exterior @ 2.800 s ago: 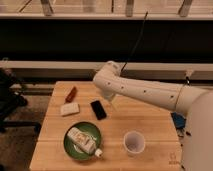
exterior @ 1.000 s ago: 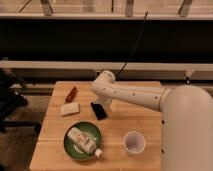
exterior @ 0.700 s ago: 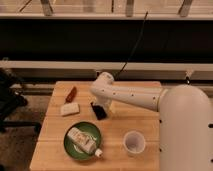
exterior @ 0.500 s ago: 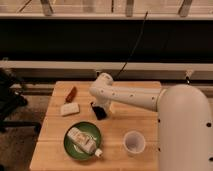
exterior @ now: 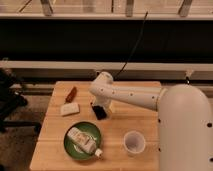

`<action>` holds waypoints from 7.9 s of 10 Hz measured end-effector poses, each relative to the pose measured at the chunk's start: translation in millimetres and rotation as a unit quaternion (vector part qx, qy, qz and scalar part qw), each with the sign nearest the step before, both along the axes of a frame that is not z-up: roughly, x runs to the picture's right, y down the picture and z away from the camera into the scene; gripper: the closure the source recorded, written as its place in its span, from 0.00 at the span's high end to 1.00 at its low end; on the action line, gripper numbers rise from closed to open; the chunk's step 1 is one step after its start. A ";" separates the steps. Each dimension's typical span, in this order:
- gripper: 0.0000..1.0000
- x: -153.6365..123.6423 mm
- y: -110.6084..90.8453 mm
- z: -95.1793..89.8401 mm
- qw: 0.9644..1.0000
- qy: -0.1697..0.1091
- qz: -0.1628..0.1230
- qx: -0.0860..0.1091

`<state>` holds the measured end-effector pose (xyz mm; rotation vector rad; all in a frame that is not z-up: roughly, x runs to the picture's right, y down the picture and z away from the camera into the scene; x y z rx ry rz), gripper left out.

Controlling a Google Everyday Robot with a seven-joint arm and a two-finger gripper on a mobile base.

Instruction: Place the eraser in the ceramic cup

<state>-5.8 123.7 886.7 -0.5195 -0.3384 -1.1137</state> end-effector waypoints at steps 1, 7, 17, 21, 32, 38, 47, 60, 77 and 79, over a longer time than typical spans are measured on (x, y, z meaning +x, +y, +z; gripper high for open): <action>0.80 -0.1 -0.2 0.3 1.000 -0.004 0.001 -0.003; 0.80 -16.2 5.6 16.6 0.998 -0.046 -0.029 -0.036; 0.43 -38.5 4.8 23.4 0.991 -0.074 -0.102 -0.051; 0.04 -36.2 6.2 24.1 0.989 -0.075 -0.113 -0.056; 0.00 31.8 -49.1 -36.3 0.998 -0.003 -0.061 -0.005; 0.00 60.2 -44.3 -91.9 0.999 -0.017 -0.037 0.025; 0.00 107.2 -24.4 -169.5 0.999 -0.023 0.004 0.030; 0.02 151.7 39.8 -215.0 0.997 -0.029 0.055 0.045; 0.80 167.3 59.4 -205.6 0.996 -0.015 0.071 0.052; 0.80 164.5 53.9 -202.2 0.996 -0.011 0.067 0.059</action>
